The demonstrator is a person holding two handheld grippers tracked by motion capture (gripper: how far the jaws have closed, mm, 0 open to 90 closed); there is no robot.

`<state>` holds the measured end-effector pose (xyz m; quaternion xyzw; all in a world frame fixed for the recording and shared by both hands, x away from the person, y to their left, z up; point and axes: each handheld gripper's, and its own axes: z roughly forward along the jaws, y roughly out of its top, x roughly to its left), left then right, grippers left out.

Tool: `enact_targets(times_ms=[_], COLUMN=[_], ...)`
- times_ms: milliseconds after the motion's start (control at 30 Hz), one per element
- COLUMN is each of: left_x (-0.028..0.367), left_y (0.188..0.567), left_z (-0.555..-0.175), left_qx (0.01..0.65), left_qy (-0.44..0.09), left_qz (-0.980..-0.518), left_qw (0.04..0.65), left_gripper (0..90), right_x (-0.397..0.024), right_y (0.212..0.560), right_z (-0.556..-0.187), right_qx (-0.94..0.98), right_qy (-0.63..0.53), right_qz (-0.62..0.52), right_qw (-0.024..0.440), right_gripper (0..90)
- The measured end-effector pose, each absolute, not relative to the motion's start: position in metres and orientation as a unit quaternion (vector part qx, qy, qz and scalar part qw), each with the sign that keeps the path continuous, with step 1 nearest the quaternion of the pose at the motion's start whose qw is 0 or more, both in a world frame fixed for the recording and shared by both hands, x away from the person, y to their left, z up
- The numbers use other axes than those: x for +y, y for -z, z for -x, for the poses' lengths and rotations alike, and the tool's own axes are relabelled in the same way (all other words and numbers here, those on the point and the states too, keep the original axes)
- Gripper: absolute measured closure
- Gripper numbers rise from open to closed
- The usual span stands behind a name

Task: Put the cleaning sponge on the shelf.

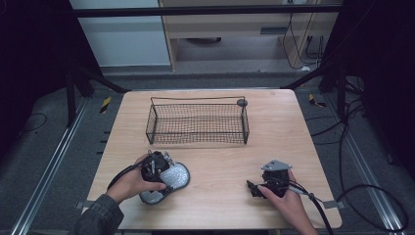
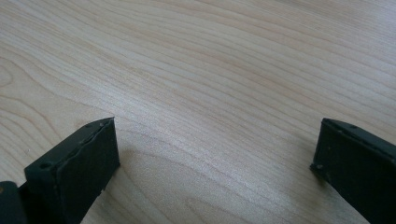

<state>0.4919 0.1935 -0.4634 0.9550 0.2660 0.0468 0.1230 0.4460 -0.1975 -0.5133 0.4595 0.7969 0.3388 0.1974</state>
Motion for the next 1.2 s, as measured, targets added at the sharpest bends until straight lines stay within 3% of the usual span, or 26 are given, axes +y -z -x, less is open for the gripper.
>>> enact_targets(times_ms=[1200], left_x=[0.1955], left_y=[0.4702], left_z=[-0.4922], left_qx=[0.271], left_qy=[-0.035], left_qz=[-0.952], left_qw=[0.137], left_gripper=[3.8], right_x=[-0.1975], right_y=[0.5133], right_z=[-0.4458], right_qx=[0.798], right_qy=[-0.339], right_qz=[-0.457], right_qw=[0.197], right_gripper=[0.4])
